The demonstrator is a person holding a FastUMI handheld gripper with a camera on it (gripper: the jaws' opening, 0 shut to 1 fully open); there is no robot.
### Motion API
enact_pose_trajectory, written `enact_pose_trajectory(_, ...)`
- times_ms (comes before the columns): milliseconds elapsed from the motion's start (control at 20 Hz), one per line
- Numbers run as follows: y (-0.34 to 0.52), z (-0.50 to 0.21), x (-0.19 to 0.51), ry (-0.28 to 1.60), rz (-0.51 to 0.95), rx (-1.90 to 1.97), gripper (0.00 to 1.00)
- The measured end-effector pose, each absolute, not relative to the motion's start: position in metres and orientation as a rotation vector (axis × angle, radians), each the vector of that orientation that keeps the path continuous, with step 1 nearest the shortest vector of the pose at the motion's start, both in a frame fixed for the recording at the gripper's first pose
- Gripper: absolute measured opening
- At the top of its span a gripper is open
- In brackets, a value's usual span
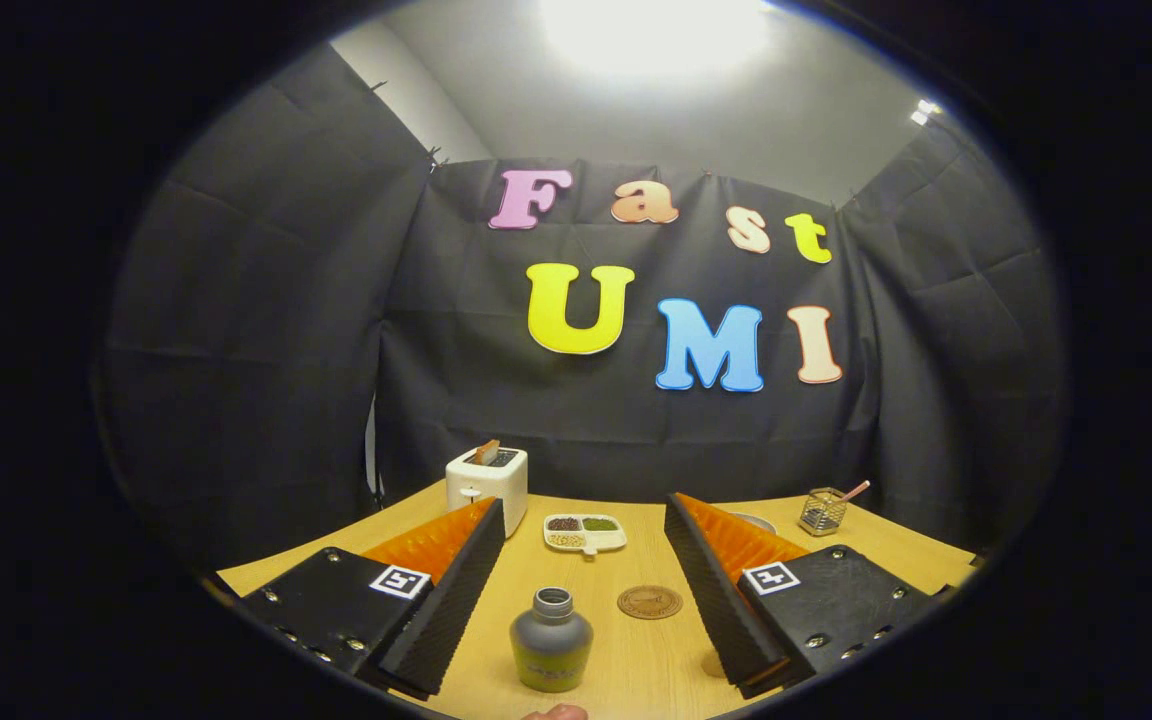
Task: Take the bottle from table, then pour the juice into the cup, finally place the bottle on the coaster
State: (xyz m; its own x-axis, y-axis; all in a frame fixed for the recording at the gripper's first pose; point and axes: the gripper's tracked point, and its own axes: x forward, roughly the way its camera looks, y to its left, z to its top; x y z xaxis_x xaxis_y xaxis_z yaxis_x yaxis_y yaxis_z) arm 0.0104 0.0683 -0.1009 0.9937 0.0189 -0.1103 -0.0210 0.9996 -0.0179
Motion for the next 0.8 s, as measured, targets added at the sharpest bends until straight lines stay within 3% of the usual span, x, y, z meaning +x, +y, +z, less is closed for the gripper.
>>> enact_pose_trajectory(800,0.088,-0.237,0.017,0.354,-0.041,0.020,0.98)
